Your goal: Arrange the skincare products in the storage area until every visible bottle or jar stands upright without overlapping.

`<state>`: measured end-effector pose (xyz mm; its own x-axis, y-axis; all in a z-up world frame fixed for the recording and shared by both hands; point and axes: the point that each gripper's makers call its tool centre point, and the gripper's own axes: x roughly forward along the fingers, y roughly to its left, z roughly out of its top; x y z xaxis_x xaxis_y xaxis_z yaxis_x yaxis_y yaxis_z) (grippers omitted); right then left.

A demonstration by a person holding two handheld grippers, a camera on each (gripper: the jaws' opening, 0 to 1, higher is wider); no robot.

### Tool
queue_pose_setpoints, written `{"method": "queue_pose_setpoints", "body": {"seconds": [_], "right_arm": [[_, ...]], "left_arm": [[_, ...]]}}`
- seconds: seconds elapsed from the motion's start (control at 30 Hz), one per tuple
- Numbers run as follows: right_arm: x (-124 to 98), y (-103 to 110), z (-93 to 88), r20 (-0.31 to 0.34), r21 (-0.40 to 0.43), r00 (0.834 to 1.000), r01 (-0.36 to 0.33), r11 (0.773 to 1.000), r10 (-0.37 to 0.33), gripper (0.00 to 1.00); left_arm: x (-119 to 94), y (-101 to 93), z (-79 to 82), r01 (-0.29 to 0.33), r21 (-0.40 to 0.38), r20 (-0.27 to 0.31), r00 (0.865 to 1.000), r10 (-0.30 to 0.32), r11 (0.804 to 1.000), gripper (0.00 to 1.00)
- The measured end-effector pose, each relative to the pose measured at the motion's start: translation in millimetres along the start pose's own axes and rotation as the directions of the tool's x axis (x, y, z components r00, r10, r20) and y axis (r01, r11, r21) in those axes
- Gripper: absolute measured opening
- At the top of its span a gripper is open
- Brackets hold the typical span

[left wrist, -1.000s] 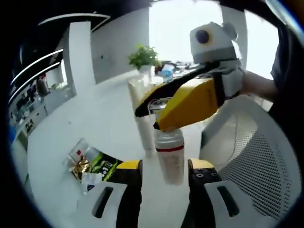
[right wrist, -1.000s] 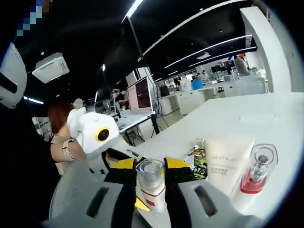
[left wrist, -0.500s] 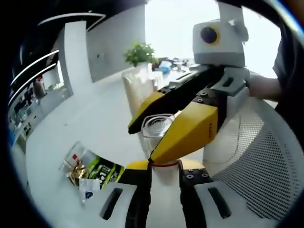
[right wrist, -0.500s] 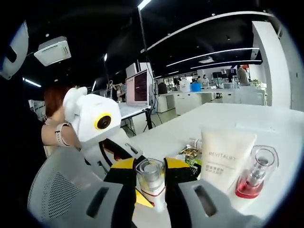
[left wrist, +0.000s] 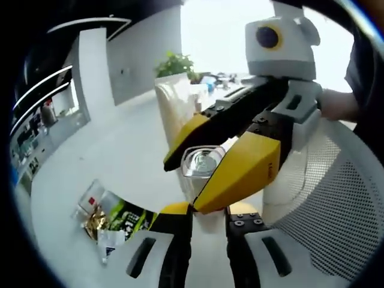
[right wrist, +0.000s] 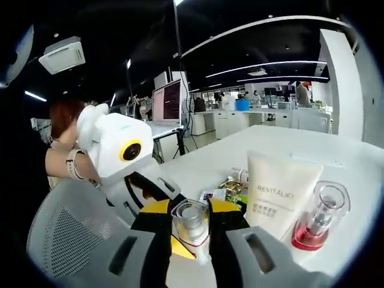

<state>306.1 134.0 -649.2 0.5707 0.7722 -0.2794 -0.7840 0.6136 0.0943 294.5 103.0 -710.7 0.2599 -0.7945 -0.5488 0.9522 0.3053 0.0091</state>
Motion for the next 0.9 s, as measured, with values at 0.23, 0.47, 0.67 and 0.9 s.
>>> {"method": "queue_pose_setpoints", "body": {"seconds": [0.23,0.47,0.67,0.9], "right_arm": [[1,-1,-3.4,-0.01,-0.007,1.0,0.007,1.0,-0.007,0.23],[-1,-2,-4.1,-0.008,-0.005,1.0,0.014,1.0,-0.014,0.24],[-11,-6,-2.7,0.008,0.039,1.0,0.022,0.999,-0.022,0.25],[-16,-2,-10.3,-0.038,-0.018,0.999,0.005,1.0,-0.005,0.23]], "left_arm": [[2,1.5,-1.9,-0.005,0.012,0.018,1.0,0.005,1.0,0.17],[3,-0.1,-5.0,0.01,0.017,0.021,1.0,-0.011,1.0,0.17],[4,1.2,-7.3,0.006,0.021,0.017,1.0,-0.006,1.0,0.17],[10,-5.1,-12.0,0.034,0.031,0.003,0.999,-0.034,0.999,0.17]]}}
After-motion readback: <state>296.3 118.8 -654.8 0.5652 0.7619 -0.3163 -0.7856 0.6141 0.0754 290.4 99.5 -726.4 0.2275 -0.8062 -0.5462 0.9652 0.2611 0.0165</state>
